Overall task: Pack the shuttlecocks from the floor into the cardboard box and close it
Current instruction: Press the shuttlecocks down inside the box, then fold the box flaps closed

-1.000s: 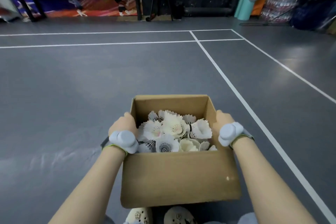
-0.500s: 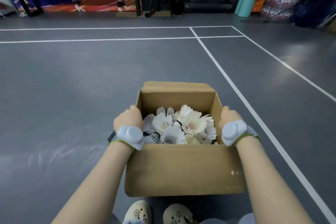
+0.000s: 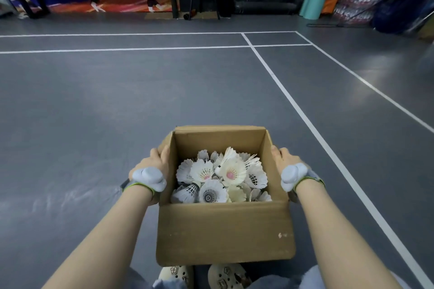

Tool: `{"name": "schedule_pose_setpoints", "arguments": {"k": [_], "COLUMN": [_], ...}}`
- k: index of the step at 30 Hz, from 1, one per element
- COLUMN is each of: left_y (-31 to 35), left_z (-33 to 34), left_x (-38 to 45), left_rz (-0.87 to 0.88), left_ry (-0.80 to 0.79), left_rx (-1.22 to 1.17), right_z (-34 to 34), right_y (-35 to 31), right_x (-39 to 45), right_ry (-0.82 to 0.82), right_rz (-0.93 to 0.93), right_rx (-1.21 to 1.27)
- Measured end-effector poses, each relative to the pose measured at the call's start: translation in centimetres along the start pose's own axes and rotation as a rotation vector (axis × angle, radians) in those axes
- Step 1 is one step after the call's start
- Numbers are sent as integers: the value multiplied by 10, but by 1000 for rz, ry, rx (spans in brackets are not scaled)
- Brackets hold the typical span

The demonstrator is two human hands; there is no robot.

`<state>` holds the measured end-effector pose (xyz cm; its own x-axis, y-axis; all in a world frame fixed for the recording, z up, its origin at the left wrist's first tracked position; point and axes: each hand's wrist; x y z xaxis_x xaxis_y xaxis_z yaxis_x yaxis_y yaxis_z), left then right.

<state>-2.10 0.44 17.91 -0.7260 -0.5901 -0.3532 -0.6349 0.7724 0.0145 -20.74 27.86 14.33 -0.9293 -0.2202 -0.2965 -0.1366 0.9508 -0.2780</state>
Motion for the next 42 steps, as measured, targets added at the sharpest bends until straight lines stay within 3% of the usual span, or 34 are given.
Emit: {"name": "schedule_pose_setpoints", "arguments": {"k": [4, 7, 10, 13, 16, 18, 20, 23, 27, 29, 33, 42], "left_y": [-6, -7, -5, -7, -5, 3, 10, 13, 5, 0, 1, 9], "left_z": [3, -4, -27, -52, -67, -67, -62, -48, -24, -15, -5, 1], "left_x": [-2, -5, -11, -23, -34, -38, -36, -26, -14, -12, -5, 11], "left_rz": [-347, -453, -517, -441, -242, -94, -2, 56, 87, 81, 87, 77], "left_ry": [4, -14, 148, 341, 438, 381, 253, 102, 66, 68, 53, 92], "left_rx": [-261, -207, -154, -205, -266, -330, -392, -350, -292, -321, -346, -380], "right_z": [-6, -8, -18, -39, -60, -74, -86, -87, -61, -49, -29, -28], "right_y": [4, 9, 9, -1, -16, -25, -35, -48, -47, -44, -40, -55], "right_x": [-4, -4, -11, -24, -42, -53, -66, -83, -76, -70, -56, -16], "right_ry": [-78, -120, 80, 186, 284, 384, 457, 309, 33, -53, -45, -54], "right_rz": [49, 74, 230, 297, 227, 105, -64, -232, -226, -226, -172, -160], "right_rx": [-95, -123, -10, 23, -105, -85, 133, 431, 20, -57, -34, 413]}}
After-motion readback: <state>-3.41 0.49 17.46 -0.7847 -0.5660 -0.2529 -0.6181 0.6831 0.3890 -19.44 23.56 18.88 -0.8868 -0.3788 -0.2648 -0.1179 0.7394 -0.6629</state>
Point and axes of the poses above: each hand's wrist, its own x-axis towards the middle knuckle, its own z-axis out of the palm, y = z × x, and after that the axes turned 6 degrees about x, right-handed
